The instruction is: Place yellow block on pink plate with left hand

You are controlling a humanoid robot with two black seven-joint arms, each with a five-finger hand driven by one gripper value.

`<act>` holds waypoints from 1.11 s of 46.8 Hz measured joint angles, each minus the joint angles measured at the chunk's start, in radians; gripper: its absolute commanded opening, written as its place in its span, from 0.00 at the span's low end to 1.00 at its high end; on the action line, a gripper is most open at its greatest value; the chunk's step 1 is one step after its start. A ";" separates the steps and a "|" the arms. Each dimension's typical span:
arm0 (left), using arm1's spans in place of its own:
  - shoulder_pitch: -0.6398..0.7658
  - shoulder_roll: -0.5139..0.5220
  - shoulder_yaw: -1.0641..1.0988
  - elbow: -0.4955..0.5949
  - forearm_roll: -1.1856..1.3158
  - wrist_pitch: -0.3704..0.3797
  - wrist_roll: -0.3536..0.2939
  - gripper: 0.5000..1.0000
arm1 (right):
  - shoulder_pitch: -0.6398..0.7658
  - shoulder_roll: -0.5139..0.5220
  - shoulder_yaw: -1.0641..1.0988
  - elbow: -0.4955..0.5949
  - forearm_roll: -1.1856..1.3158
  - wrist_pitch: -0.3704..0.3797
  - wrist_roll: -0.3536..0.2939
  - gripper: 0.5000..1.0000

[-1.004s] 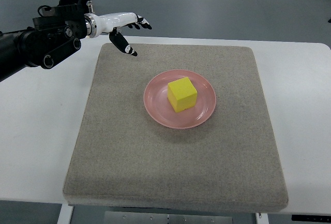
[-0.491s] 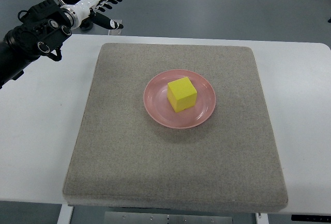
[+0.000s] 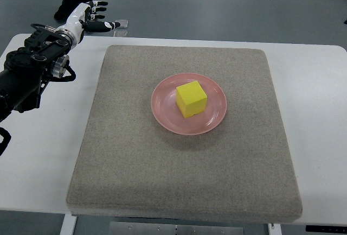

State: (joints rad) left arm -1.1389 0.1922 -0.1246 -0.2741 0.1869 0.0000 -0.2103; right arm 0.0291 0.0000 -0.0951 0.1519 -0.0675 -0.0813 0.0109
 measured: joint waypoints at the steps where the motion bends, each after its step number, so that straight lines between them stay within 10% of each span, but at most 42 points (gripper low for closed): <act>1: 0.004 0.001 -0.019 0.000 0.000 -0.011 -0.005 0.67 | 0.000 0.000 0.000 0.000 0.000 0.000 0.000 0.85; 25: 0.112 0.014 -0.427 0.012 -0.002 -0.336 -0.118 0.72 | 0.000 0.000 0.000 0.000 0.000 0.000 0.000 0.85; 52: 0.096 0.012 -0.503 0.045 -0.030 -0.339 -0.118 0.91 | 0.000 0.000 0.000 0.000 0.000 0.000 0.000 0.85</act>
State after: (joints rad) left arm -1.0430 0.2042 -0.6273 -0.2288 0.1571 -0.3389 -0.3284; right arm 0.0291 0.0000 -0.0951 0.1519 -0.0675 -0.0813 0.0108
